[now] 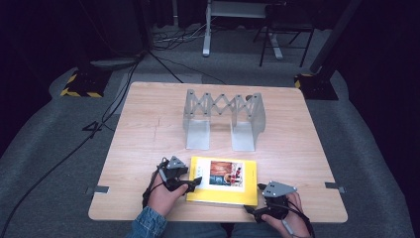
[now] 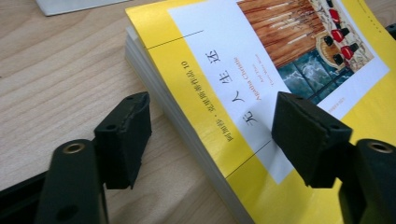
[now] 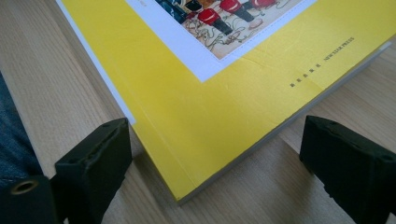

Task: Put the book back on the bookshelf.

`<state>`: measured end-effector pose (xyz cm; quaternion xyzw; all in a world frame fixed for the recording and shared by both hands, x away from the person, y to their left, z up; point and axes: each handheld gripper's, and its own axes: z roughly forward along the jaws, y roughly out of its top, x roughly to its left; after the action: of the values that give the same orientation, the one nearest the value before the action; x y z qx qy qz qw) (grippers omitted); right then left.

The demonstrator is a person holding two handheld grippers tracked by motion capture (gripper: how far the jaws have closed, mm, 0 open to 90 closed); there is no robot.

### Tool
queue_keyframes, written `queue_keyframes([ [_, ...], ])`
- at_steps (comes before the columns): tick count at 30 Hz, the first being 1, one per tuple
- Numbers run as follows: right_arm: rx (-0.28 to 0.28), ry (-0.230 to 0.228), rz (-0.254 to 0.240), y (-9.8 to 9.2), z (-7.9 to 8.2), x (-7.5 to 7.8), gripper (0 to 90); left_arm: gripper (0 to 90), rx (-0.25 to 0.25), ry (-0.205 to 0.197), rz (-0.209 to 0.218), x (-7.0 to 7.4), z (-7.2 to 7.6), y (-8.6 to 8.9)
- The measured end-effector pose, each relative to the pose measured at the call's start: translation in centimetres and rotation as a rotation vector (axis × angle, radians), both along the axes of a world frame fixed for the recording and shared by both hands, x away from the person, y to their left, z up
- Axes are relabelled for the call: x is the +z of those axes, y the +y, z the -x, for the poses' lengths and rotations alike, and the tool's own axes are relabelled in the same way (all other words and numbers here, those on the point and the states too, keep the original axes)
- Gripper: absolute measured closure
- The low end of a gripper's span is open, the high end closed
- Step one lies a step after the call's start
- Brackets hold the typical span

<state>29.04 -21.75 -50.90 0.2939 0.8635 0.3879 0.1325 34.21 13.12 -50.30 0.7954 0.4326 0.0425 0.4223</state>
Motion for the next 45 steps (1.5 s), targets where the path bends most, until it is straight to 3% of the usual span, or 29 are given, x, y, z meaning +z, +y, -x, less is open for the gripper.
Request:
queue_keyframes([
  [12, -0.004, -0.005, -0.006, 0.3, 0.0, -0.1, 8.2, 34.2, -0.013, 0.01, 0.01, 0.1, 0.0, -0.1],
  [20, -0.005, -0.005, -0.008, 0.3, 0.0, -0.1, 8.1, 42.7, -0.025, -0.04, 0.002, 0.7, 0.2, 0.1],
  [25, -0.007, -0.004, -0.01, 0.3, 0.0, -0.1, 8.2, 47.6, -0.033, -0.056, 0.063, 1.3, 0.6, 0.3],
  [29, -0.007, -0.005, -0.01, 0.3, 0.0, -0.1, 8.2, 52.4, -0.033, -0.06, 0.066, 1.5, 0.7, 0.4],
  [32, -0.007, -0.005, -0.01, 0.3, 0.0, -0.1, 8.2, 62.8, -0.021, -0.046, 0.077, 1.7, 0.7, 0.8],
  [34, -0.007, -0.005, -0.01, 0.3, 0.1, -0.1, 8.2, 70.7, -0.01, -0.023, 0.107, 1.9, 0.8, 1.1],
  [35, -0.006, -0.006, -0.01, 0.3, 0.1, -0.2, 8.4, 79.1, -0.015, -0.015, 0.146, 2.2, 0.9, 1.5],
  [37, -0.005, -0.004, -0.008, 0.3, 0.1, -0.1, 10.0, 85.6, -0.033, -0.012, 0.163, 2.6, 1.0, 1.6],
  [43, 0.004, -0.002, 0.021, 0.1, 0.4, 0.4, 17.1, 89.3, -0.064, -0.038, 0.144, 4.6, 1.6, 1.0],
  [45, 0.005, -0.02, 0.029, 0.1, 0.6, 0.6, 18.0, 89.4, -0.074, -0.053, 0.134, 5.4, 1.7, 0.8],
])
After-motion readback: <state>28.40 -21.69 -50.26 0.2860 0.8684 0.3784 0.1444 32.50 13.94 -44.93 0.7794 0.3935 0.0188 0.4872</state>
